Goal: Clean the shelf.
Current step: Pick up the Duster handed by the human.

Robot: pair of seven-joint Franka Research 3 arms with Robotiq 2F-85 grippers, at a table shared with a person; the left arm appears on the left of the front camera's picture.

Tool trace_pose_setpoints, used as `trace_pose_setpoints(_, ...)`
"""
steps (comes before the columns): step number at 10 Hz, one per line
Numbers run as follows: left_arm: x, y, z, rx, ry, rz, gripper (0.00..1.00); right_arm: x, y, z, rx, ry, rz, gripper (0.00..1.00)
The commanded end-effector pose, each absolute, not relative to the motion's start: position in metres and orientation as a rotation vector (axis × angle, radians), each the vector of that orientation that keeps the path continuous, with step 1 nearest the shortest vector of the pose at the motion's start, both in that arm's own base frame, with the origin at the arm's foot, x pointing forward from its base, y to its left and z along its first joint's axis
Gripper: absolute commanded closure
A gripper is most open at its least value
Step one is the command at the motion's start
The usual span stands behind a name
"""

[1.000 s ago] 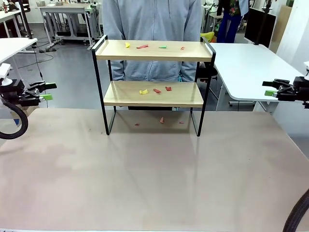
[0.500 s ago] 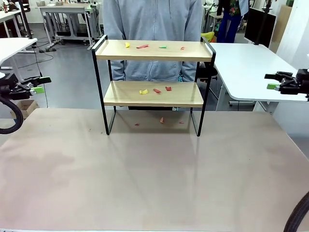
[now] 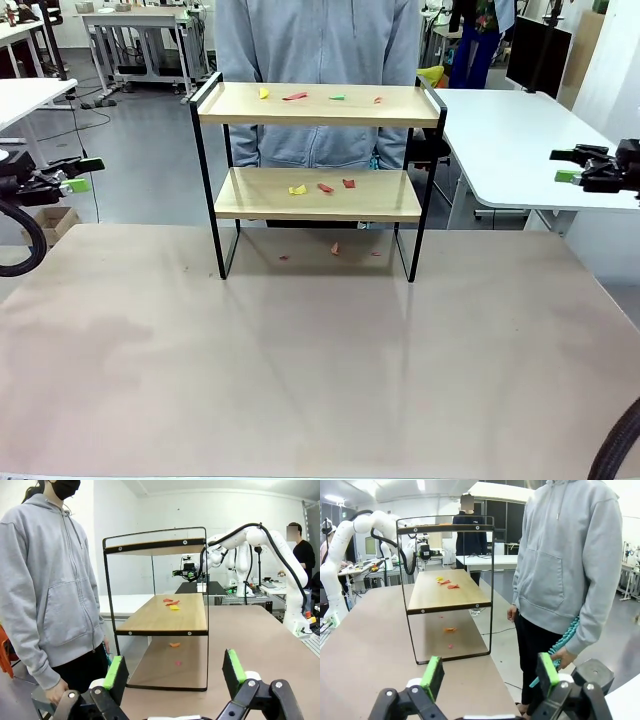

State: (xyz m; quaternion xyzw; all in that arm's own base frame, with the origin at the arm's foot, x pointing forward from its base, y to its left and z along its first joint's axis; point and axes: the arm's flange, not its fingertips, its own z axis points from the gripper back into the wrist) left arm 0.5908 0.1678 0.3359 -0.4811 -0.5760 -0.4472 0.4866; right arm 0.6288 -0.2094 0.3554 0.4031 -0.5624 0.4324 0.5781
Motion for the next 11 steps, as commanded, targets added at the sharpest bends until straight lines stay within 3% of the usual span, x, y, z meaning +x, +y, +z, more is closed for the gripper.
trace_pose_setpoints(1, 0.591, 0.1671, 0.3371, -1.169, -1.402, -1.09, 0.0, 0.6296, -0.2083, 0.357, 0.943, -1.321, 1.012, 0.0)
trace_pose_setpoints(11, 0.591, 0.1671, 0.3371, -1.169, -1.402, -1.09, 0.0, 0.6296, -0.2083, 0.357, 0.943, -1.321, 1.012, 0.0)
